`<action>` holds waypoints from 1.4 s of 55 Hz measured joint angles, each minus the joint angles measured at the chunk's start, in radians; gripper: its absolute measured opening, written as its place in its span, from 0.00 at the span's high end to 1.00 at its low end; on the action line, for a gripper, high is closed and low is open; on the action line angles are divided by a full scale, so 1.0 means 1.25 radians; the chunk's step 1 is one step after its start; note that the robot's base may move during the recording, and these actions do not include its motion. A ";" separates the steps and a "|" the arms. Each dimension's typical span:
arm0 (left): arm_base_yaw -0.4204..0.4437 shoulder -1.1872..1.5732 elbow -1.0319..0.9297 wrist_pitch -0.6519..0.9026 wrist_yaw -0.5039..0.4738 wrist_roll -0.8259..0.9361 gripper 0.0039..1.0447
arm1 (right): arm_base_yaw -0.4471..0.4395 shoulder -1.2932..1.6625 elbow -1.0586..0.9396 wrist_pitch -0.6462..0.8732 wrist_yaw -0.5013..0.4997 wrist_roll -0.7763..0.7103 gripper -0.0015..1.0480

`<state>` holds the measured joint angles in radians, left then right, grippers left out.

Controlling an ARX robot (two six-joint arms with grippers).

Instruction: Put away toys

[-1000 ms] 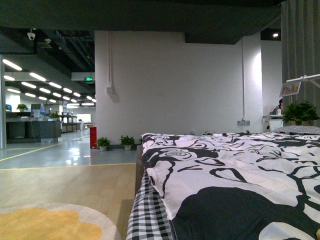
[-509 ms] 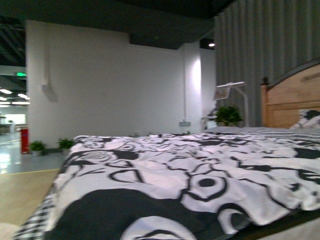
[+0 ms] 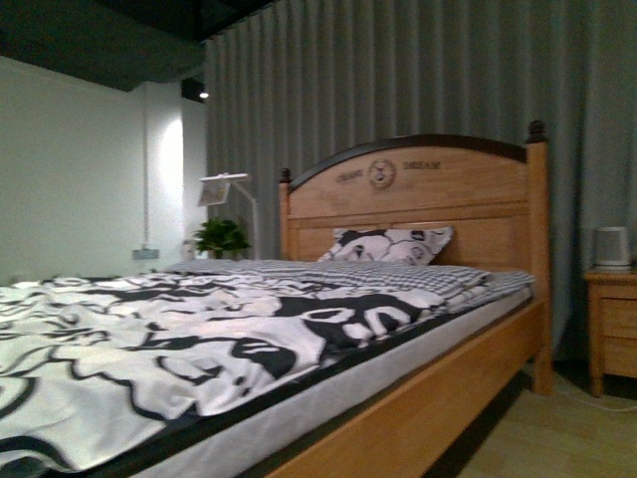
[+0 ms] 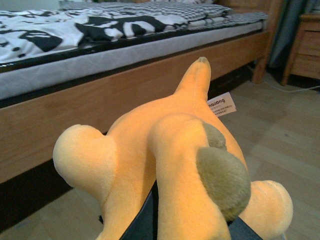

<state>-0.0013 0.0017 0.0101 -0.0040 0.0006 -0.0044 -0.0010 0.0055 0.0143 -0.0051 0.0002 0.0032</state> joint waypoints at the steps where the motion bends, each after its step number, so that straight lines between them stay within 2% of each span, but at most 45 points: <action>1: 0.000 0.000 0.000 0.000 -0.001 0.000 0.06 | 0.000 0.000 0.000 0.000 0.000 0.000 0.93; 77: -0.001 0.000 0.000 0.000 -0.001 0.001 0.06 | 0.000 -0.001 0.000 0.000 -0.003 0.000 0.93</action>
<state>-0.0029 0.0017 0.0101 -0.0040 -0.0002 -0.0036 -0.0010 0.0048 0.0143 -0.0051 -0.0032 0.0029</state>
